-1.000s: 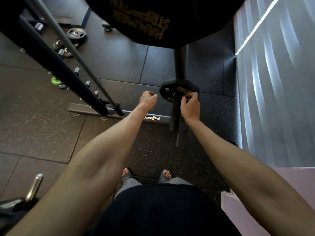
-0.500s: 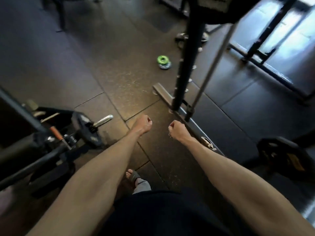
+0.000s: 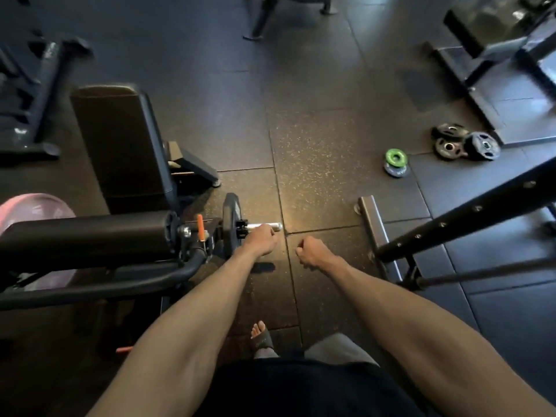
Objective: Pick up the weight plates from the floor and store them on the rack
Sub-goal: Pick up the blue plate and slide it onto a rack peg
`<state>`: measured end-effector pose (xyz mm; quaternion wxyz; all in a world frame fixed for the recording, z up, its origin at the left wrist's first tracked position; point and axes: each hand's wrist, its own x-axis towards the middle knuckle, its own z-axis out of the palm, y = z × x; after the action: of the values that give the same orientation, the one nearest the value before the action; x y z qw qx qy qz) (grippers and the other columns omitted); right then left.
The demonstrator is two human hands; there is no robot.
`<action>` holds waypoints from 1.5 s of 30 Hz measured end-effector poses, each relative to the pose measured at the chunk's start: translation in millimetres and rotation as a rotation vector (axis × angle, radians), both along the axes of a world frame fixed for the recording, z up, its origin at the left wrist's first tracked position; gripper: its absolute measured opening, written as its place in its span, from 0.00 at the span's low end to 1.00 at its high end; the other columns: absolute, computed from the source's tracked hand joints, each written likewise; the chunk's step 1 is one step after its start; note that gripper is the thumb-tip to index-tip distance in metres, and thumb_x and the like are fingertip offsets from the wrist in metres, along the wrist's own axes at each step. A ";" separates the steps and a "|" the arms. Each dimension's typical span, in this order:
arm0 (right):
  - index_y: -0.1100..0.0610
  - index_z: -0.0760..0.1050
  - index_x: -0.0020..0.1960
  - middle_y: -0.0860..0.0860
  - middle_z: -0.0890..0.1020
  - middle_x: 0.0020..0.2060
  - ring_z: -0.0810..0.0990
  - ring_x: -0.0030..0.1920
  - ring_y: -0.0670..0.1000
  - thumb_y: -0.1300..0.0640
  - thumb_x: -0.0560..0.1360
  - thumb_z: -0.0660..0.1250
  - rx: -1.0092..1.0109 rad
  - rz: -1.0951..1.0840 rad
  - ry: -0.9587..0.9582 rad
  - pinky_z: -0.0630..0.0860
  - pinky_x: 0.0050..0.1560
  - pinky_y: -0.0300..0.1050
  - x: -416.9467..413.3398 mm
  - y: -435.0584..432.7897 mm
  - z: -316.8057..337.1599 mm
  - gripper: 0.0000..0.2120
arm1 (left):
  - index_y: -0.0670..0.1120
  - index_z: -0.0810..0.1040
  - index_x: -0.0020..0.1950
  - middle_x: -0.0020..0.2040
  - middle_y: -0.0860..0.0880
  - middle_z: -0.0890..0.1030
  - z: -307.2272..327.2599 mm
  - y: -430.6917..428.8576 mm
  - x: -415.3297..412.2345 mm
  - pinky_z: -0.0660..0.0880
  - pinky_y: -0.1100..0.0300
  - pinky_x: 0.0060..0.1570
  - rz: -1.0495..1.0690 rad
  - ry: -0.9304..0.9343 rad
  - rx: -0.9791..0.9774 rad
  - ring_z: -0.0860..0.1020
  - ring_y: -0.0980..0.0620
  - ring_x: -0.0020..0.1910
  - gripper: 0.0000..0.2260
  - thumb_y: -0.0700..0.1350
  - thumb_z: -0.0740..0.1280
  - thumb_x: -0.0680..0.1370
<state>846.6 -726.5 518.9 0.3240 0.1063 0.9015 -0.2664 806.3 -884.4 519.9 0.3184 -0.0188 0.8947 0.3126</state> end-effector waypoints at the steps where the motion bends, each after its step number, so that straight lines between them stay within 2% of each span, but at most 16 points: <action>1: 0.58 0.78 0.46 0.54 0.80 0.42 0.79 0.43 0.53 0.60 0.80 0.60 0.011 0.041 -0.009 0.76 0.44 0.46 -16.3 -6.2 -3.5 0.09 | 0.40 0.81 0.58 0.55 0.40 0.83 -1.2 -6.2 -12.3 0.75 0.54 0.55 0.011 -0.015 -0.007 0.80 0.42 0.56 0.12 0.41 0.61 0.80; 3: 0.55 0.74 0.39 0.53 0.80 0.39 0.79 0.41 0.53 0.61 0.80 0.59 0.043 0.106 -0.029 0.75 0.41 0.45 -48.5 -14.3 -10.1 0.12 | 0.41 0.80 0.60 0.57 0.41 0.82 -7.2 -14.2 -36.6 0.74 0.54 0.56 0.037 -0.030 -0.003 0.79 0.42 0.57 0.13 0.42 0.61 0.81; 5: 0.58 0.77 0.45 0.56 0.82 0.43 0.79 0.42 0.54 0.61 0.80 0.58 0.061 0.143 -0.053 0.76 0.42 0.45 -82.2 -17.6 -18.1 0.10 | 0.42 0.80 0.61 0.59 0.42 0.81 -16.4 -18.5 -62.9 0.73 0.55 0.55 0.062 -0.041 -0.010 0.79 0.43 0.58 0.13 0.43 0.61 0.81; 7: 0.63 0.78 0.56 0.59 0.83 0.50 0.81 0.45 0.56 0.61 0.80 0.58 0.064 0.169 -0.073 0.80 0.49 0.49 -118.2 -16.2 -26.0 0.12 | 0.43 0.79 0.62 0.60 0.43 0.80 -24.1 -19.0 -92.4 0.73 0.54 0.57 0.055 -0.076 -0.024 0.78 0.43 0.59 0.12 0.43 0.61 0.81; 9: 0.65 0.78 0.58 0.61 0.84 0.52 0.83 0.50 0.60 0.61 0.80 0.59 0.051 0.174 -0.078 0.81 0.53 0.52 -154.8 -9.2 -36.1 0.13 | 0.43 0.78 0.62 0.60 0.43 0.80 -33.8 -14.2 -127.6 0.73 0.53 0.58 0.035 -0.106 -0.030 0.78 0.43 0.59 0.13 0.43 0.61 0.81; 11: 0.65 0.79 0.56 0.62 0.84 0.52 0.83 0.51 0.61 0.61 0.79 0.59 0.031 0.169 -0.071 0.79 0.51 0.50 -190.9 3.4 -48.8 0.13 | 0.42 0.79 0.61 0.58 0.43 0.80 -44.5 -1.6 -168.8 0.75 0.51 0.58 0.018 -0.126 -0.036 0.78 0.42 0.58 0.12 0.44 0.61 0.81; 16: 0.64 0.78 0.58 0.61 0.83 0.54 0.82 0.55 0.61 0.59 0.79 0.59 -0.018 0.026 -0.080 0.76 0.54 0.48 -274.0 66.6 -69.2 0.14 | 0.42 0.80 0.51 0.49 0.40 0.84 -68.7 64.8 -278.6 0.77 0.51 0.51 -0.035 -0.148 -0.038 0.82 0.41 0.50 0.09 0.43 0.61 0.80; 20: 0.63 0.78 0.60 0.62 0.82 0.58 0.80 0.60 0.62 0.58 0.81 0.59 0.020 -0.121 -0.092 0.74 0.58 0.49 -324.0 133.0 -69.4 0.14 | 0.40 0.80 0.51 0.50 0.37 0.84 -84.7 131.6 -357.4 0.79 0.49 0.51 -0.160 -0.154 -0.009 0.83 0.39 0.49 0.09 0.42 0.62 0.80; 25: 0.62 0.77 0.62 0.61 0.82 0.59 0.80 0.61 0.61 0.57 0.81 0.59 0.030 -0.313 -0.126 0.74 0.59 0.49 -382.6 202.9 -66.0 0.14 | 0.48 0.74 0.39 0.43 0.39 0.83 -91.9 219.6 -441.8 0.80 0.44 0.51 -0.319 -0.201 0.006 0.83 0.39 0.46 0.08 0.42 0.62 0.78; 28: 0.61 0.77 0.61 0.60 0.82 0.59 0.80 0.60 0.61 0.57 0.81 0.60 0.018 -0.428 -0.124 0.74 0.60 0.50 -424.8 236.8 -64.6 0.14 | 0.45 0.77 0.45 0.46 0.38 0.84 -94.3 268.6 -495.4 0.80 0.45 0.51 -0.445 -0.199 -0.034 0.83 0.38 0.48 0.06 0.44 0.62 0.78; 31: 0.61 0.76 0.62 0.60 0.82 0.59 0.79 0.61 0.60 0.56 0.81 0.60 0.005 -0.531 -0.125 0.74 0.61 0.50 -471.6 269.7 -69.7 0.14 | 0.47 0.77 0.47 0.47 0.41 0.84 -90.3 317.4 -551.1 0.80 0.48 0.51 -0.541 -0.168 -0.025 0.82 0.40 0.49 0.05 0.45 0.63 0.78; 34: 0.62 0.77 0.61 0.59 0.82 0.58 0.80 0.60 0.60 0.57 0.82 0.58 -0.011 -0.622 -0.144 0.74 0.60 0.50 -526.4 301.7 -77.3 0.14 | 0.48 0.77 0.49 0.45 0.45 0.82 -87.6 360.3 -609.3 0.76 0.52 0.50 -0.633 -0.130 -0.019 0.81 0.43 0.49 0.04 0.44 0.63 0.80; 37: 0.62 0.78 0.57 0.60 0.83 0.56 0.81 0.58 0.59 0.58 0.81 0.58 -0.021 -0.764 -0.139 0.76 0.60 0.51 -577.1 331.0 -78.2 0.13 | 0.47 0.76 0.47 0.48 0.41 0.84 -87.1 398.0 -665.5 0.78 0.50 0.53 -0.709 -0.177 -0.029 0.82 0.41 0.49 0.04 0.43 0.62 0.80; 41: 0.55 0.73 0.50 0.58 0.83 0.50 0.82 0.53 0.59 0.58 0.81 0.59 -0.052 -0.906 -0.134 0.77 0.51 0.49 -630.1 358.2 -69.7 0.04 | 0.47 0.76 0.47 0.50 0.40 0.84 -78.9 441.6 -735.0 0.78 0.50 0.52 -0.809 -0.181 -0.062 0.82 0.40 0.50 0.05 0.42 0.61 0.80; 45: 0.59 0.77 0.47 0.57 0.84 0.44 0.83 0.43 0.56 0.59 0.80 0.59 -0.117 -1.079 -0.119 0.78 0.43 0.46 -666.3 390.9 -69.9 0.09 | 0.45 0.79 0.51 0.52 0.40 0.84 -76.1 493.5 -787.6 0.78 0.52 0.52 -0.950 -0.187 -0.126 0.82 0.41 0.51 0.07 0.41 0.61 0.80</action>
<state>180.3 -335.7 449.1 0.1969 0.5506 0.6827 -0.4381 18.7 -390.9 443.8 0.5032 0.3443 0.7891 0.0749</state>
